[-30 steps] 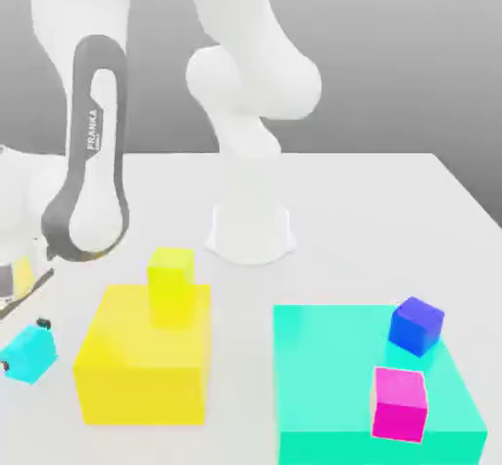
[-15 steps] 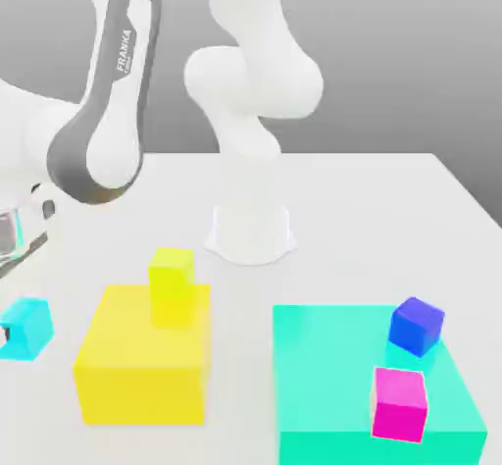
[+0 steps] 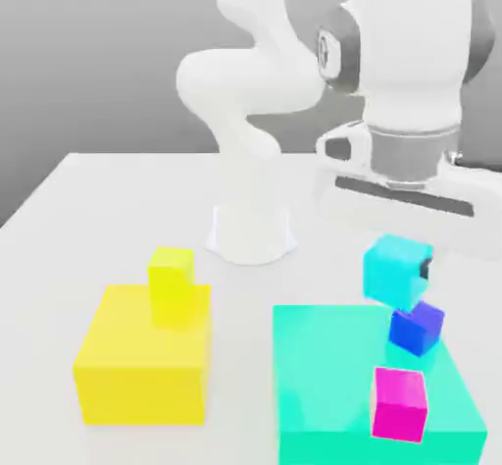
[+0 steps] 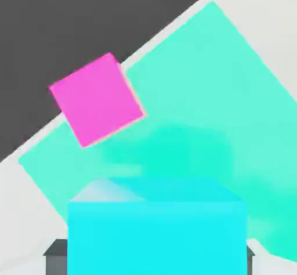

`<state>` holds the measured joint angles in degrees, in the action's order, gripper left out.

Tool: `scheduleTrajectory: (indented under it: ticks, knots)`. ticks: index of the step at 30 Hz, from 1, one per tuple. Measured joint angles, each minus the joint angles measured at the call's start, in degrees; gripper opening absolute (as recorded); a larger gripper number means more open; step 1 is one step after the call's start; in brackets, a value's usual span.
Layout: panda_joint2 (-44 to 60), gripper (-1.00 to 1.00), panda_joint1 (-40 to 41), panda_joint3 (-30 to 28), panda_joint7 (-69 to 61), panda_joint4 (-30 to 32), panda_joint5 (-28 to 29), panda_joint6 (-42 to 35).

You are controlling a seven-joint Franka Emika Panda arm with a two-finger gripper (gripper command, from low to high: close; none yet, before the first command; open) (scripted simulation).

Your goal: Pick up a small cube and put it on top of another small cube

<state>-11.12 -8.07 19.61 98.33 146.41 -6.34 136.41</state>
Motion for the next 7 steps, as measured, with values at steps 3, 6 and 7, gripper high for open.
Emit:
scheduleTrajectory:
  ticks: [3, 6, 7]
  knots:
    - [4.66, -1.0, -0.01, 1.21, 1.98, 1.89, 2.67, 5.92]
    - [6.42, 1.0, 0.15, 1.49, 2.59, 2.47, 3.46, 8.15]
    - [6.42, 1.0, 0.15, 1.49, 2.59, 2.47, 3.46, 8.15]
